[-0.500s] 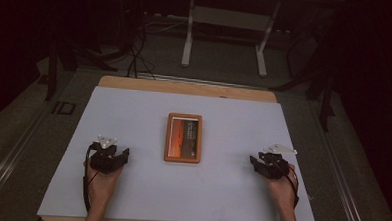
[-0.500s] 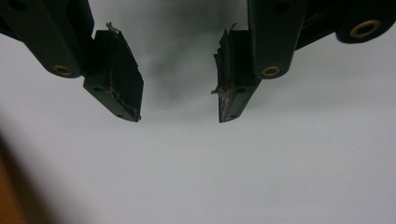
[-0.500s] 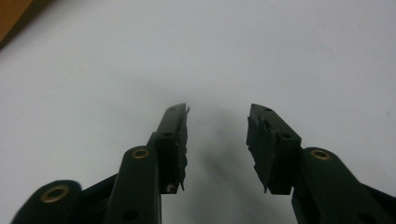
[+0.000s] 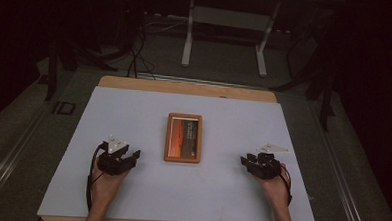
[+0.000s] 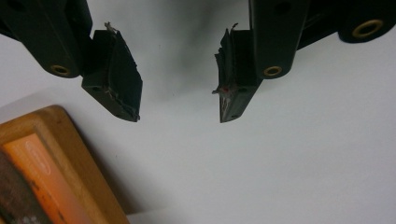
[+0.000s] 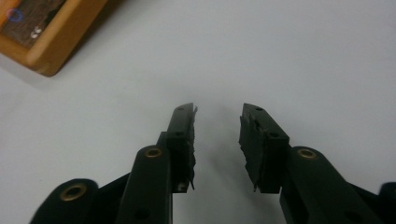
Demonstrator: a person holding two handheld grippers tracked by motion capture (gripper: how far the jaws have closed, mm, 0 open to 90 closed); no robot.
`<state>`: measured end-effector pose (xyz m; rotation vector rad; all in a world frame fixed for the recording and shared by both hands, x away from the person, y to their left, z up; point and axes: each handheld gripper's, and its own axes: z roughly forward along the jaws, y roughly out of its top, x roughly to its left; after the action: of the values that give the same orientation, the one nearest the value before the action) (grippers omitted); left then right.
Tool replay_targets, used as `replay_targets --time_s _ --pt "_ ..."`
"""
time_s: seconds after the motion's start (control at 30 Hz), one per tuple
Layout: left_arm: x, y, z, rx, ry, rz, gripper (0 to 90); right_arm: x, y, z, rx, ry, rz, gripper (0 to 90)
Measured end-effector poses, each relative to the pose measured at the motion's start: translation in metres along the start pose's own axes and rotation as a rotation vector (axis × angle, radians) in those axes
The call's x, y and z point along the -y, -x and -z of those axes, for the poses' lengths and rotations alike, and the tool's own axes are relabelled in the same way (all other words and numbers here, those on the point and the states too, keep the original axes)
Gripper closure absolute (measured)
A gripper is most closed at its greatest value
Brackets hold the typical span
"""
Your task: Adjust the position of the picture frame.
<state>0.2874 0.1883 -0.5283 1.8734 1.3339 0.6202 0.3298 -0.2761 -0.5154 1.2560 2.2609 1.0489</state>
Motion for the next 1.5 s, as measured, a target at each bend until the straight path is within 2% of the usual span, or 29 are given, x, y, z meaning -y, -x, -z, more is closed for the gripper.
replay_targets --time_s 0.03,0.07,0.13,0.23,0.27,0.3,0.4,0.43,0.47,0.5,0.67,0.7,0.73,0.77,0.83,0.93,0.97,1.0,1.03,1.1,1.17,1.27,1.33,1.5 --pt "0.000 0.001 -0.001 0.002 -0.010 -0.009 49.6 -0.001 -0.002 -0.001 -0.043 0.007 -0.011 66.6" --pt "0.000 0.002 -0.002 0.015 -0.015 -0.013 49.8 -0.002 -0.005 -0.002 -0.061 0.011 -0.014 67.0" --pt "0.000 0.003 -0.002 0.023 -0.015 -0.014 49.9 -0.004 -0.008 -0.002 -0.073 0.021 -0.004 67.6" --pt "-0.001 0.002 -0.002 0.089 -0.010 0.026 49.9 -0.007 -0.017 -0.003 -0.090 0.027 0.020 68.3" --pt "-0.001 0.002 -0.002 0.089 -0.010 0.026 50.0 -0.007 -0.020 -0.004 -0.091 0.027 0.026 68.4" --pt "-0.001 0.001 -0.001 0.122 -0.004 0.054 50.4 -0.008 -0.023 -0.005 -0.094 0.029 0.038 68.6" --pt "-0.001 0.003 -0.001 0.135 -0.007 0.039 51.0 -0.008 -0.028 -0.006 -0.095 0.029 0.051 70.5" --pt "-0.002 0.005 -0.001 0.156 -0.009 0.034 51.3 -0.009 -0.032 -0.008 -0.104 0.026 0.061 72.3" --pt "-0.002 0.005 -0.001 0.156 -0.009 0.034 51.4 -0.009 -0.032 -0.008 -0.104 0.026 0.061 72.3" --pt "-0.003 0.007 -0.002 0.180 -0.005 0.035 51.6 -0.010 -0.037 -0.010 -0.108 0.021 0.073 74.1" --pt "-0.006 0.011 -0.004 0.197 -0.016 0.009 51.8 -0.011 -0.045 -0.013 -0.114 0.021 0.081 79.3" --pt "-0.008 0.014 -0.004 0.210 -0.015 -0.003 51.8 -0.014 -0.050 -0.014 -0.116 0.023 0.100 83.6" --pt "-0.008 0.014 -0.004 0.210 -0.015 -0.003 51.8 -0.014 -0.050 -0.014 -0.116 0.023 0.100 83.6" --pt "-0.010 0.017 -0.005 0.215 -0.019 -0.018 51.7 -0.018 -0.054 -0.014 -0.111 0.035 0.121 88.5" --pt "-0.012 0.019 -0.007 0.228 -0.023 -0.024 51.5 -0.022 -0.058 -0.015 -0.107 0.048 0.128 89.7" --pt "-0.015 0.021 -0.008 0.231 -0.027 -0.031 50.9 -0.027 -0.062 -0.016 -0.112 0.060 0.139 89.9" --pt "-0.017 0.020 -0.011 0.249 -0.022 -0.024 50.7 -0.032 -0.066 -0.019 -0.112 0.068 0.150 90.0" --pt "-0.017 0.020 -0.011 0.249 -0.022 -0.024 50.3 -0.032 -0.066 -0.019 -0.112 0.068 0.150 90.0" --pt "-0.020 0.020 -0.014 0.257 -0.037 -0.025 50.0 -0.036 -0.069 -0.023 -0.115 0.067 0.159 90.0" --pt "-0.021 0.021 -0.015 0.257 -0.043 -0.029 49.5 -0.041 -0.073 -0.028 -0.122 0.066 0.171 90.0" --pt "-0.025 0.021 -0.016 0.274 -0.040 -0.027 49.1 -0.045 -0.078 -0.033 -0.131 0.063 0.188 90.0" --pt "-0.030 0.022 -0.018 0.289 -0.029 -0.023 49.0 -0.048 -0.082 -0.038 -0.138 0.062 0.197 90.0" --pt "-0.035 0.023 -0.023 0.297 -0.042 -0.026 48.0 -0.053 -0.091 -0.045 -0.150 0.057 0.216 89.9" --pt "-0.041 0.028 -0.030 0.308 -0.040 -0.028 46.0 -0.055 -0.098 -0.052 -0.162 0.055 0.230 89.9"
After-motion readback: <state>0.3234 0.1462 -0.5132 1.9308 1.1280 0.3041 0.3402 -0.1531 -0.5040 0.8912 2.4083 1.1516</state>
